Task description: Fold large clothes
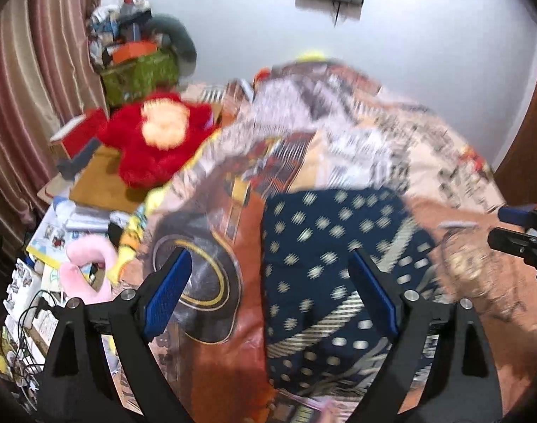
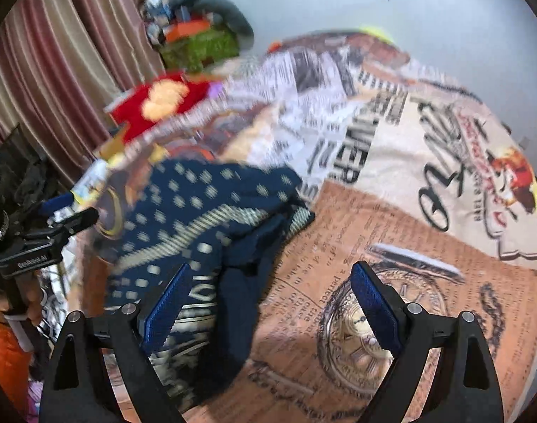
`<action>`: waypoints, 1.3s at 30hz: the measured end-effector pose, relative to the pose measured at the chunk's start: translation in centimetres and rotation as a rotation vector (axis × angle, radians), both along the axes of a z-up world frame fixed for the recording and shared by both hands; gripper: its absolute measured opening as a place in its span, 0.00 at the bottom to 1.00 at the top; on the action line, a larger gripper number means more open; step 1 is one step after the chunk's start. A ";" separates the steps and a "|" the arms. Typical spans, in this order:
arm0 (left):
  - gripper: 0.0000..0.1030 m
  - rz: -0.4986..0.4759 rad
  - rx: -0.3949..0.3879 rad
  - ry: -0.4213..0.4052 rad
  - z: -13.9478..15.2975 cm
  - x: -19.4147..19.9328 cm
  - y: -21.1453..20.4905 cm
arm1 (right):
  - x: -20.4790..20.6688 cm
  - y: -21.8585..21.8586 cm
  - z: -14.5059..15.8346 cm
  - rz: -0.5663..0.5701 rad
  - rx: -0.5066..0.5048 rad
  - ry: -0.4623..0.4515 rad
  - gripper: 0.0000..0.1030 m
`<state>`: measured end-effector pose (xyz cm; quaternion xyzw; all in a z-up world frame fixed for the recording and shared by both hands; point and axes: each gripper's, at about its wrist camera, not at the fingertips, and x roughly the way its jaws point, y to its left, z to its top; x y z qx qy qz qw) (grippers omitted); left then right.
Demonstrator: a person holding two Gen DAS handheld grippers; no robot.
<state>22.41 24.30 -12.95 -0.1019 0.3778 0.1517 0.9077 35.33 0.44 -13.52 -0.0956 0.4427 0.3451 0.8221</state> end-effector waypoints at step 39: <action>0.98 -0.032 0.189 -0.591 16.4 -20.9 -14.0 | -27.7 -10.1 18.3 -0.164 0.400 -0.694 1.00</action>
